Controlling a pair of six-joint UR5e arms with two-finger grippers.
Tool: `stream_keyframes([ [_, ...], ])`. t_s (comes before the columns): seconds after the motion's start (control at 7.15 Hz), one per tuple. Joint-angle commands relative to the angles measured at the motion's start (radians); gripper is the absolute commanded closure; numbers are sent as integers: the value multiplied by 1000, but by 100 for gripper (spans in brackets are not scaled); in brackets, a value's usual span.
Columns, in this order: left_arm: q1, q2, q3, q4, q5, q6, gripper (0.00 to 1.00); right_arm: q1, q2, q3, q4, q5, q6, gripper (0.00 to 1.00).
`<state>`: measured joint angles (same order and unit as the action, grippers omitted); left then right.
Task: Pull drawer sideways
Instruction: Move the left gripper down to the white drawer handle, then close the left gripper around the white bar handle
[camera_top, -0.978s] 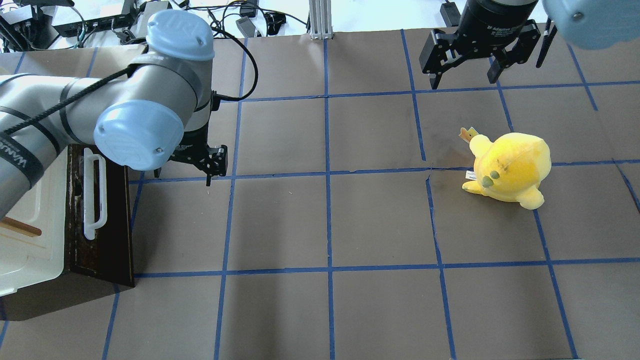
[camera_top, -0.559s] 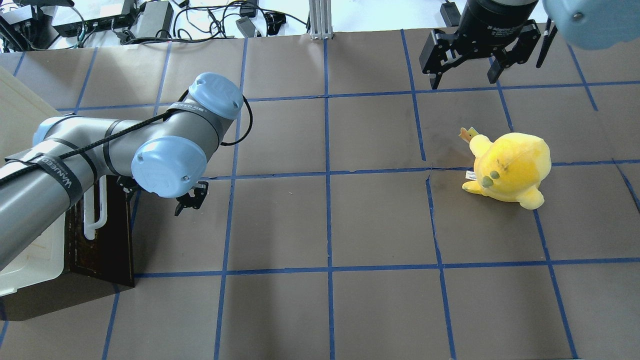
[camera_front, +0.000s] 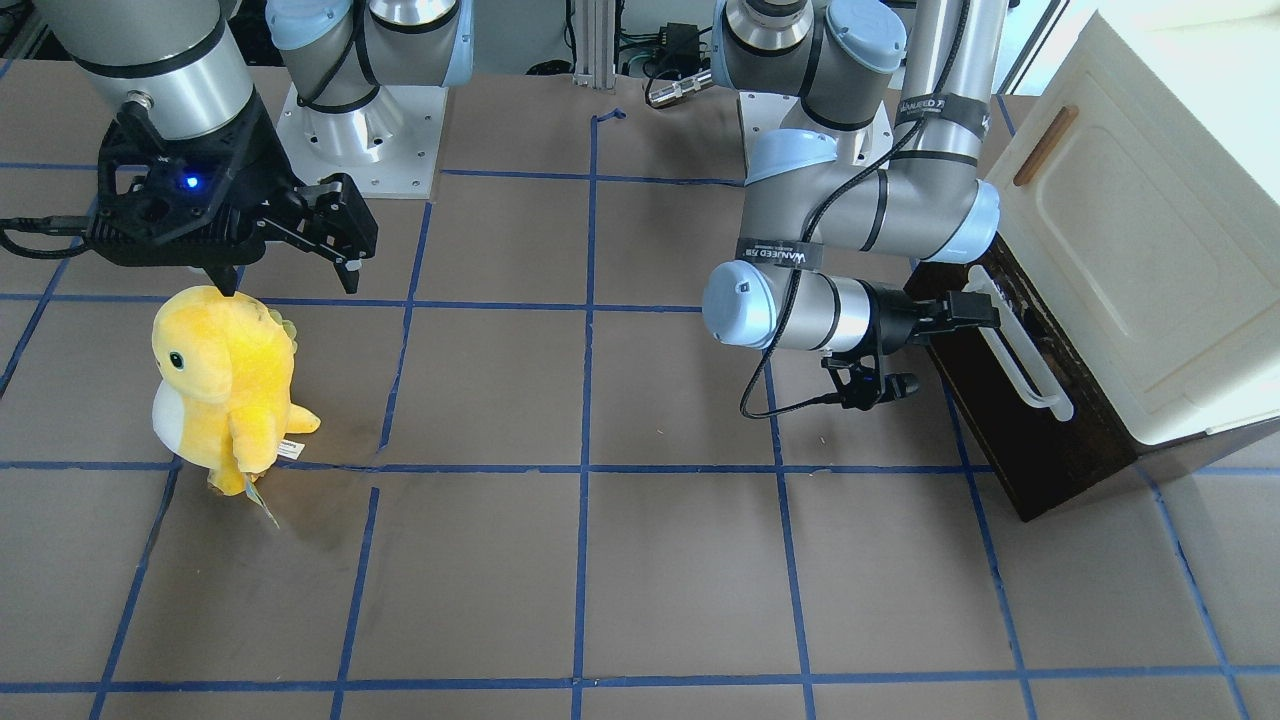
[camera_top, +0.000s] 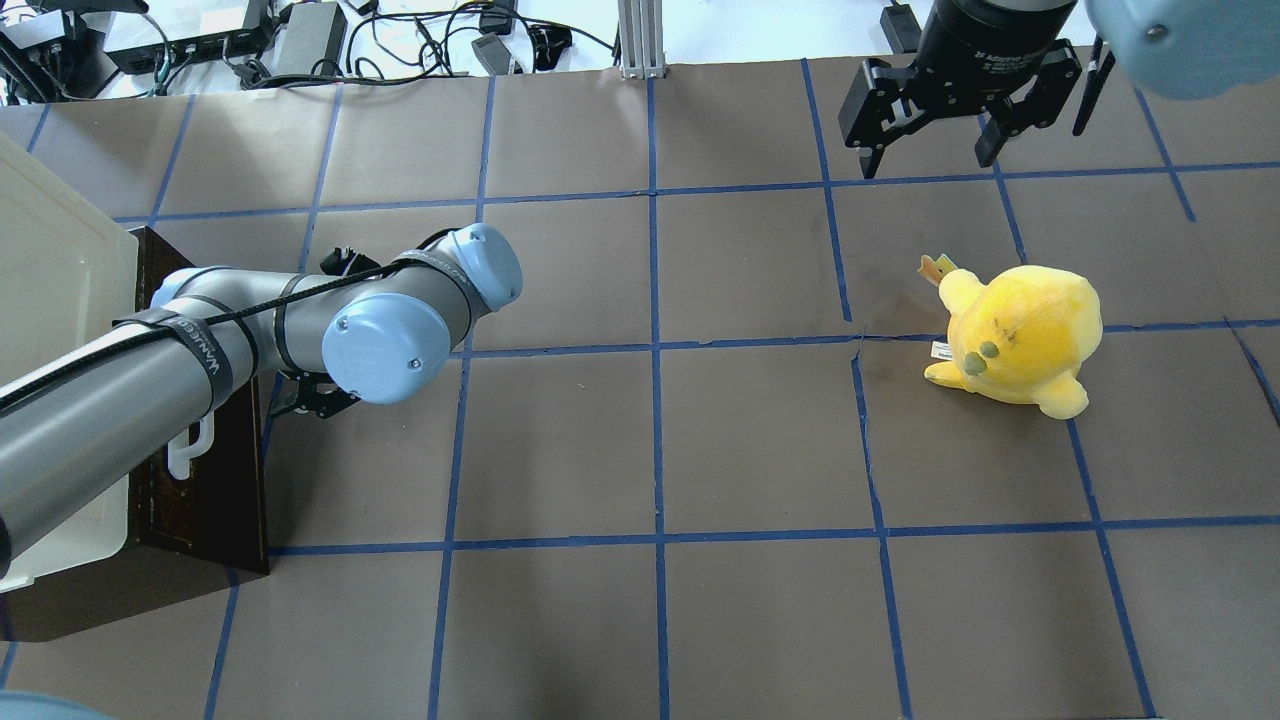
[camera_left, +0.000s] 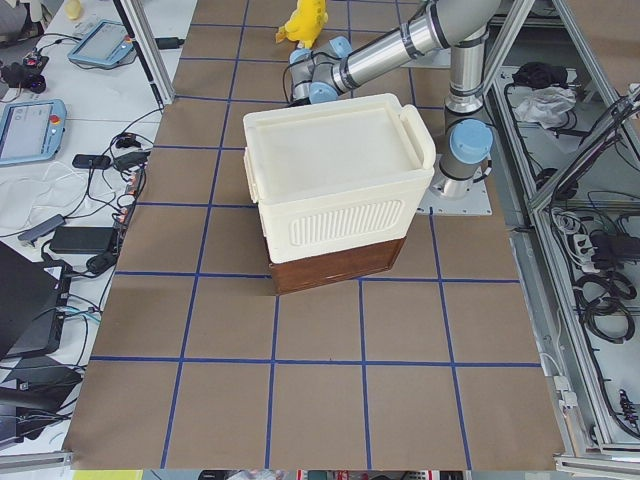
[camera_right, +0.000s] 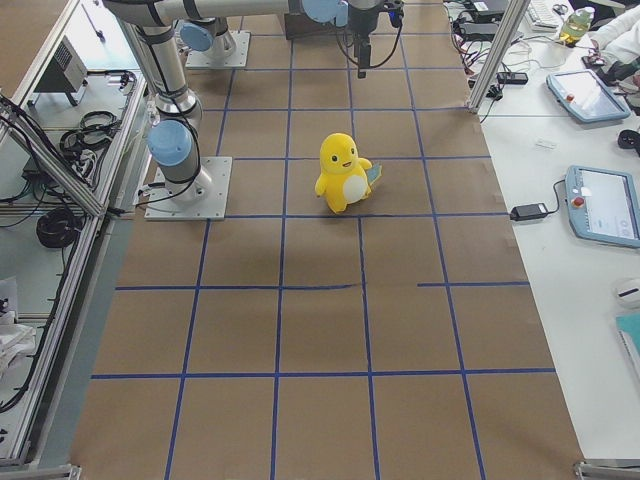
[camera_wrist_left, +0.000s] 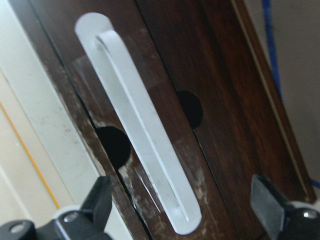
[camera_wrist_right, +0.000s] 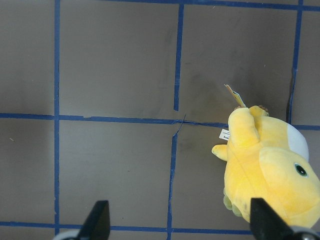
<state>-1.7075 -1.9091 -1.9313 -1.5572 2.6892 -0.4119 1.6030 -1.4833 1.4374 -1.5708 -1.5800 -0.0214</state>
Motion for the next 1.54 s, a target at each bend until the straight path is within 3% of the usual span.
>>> stream_keyframes([
  [0.0, 8, -62, 3, -3, 84, -108, 0, 0, 0, 0, 0, 0, 0, 0],
  [0.42, 17, -103, 2, -6, 147, -162, 0, 0, 0, 0, 0, 0, 0, 0],
  [0.56, 28, -102, 0, -7, 159, -166, 6, 0, 0, 0, 0, 0, 0, 0],
  [1.12, 58, -77, -3, -101, 193, -212, 11, 0, 0, 0, 0, -1, 0, 0],
  [1.26, 58, -76, -1, -103, 192, -217, 30, 0, 0, 0, 0, 0, -2, 0],
  [1.4, 58, -77, -3, -103, 193, -219, 41, 0, 0, 0, 0, 0, 0, 0],
])
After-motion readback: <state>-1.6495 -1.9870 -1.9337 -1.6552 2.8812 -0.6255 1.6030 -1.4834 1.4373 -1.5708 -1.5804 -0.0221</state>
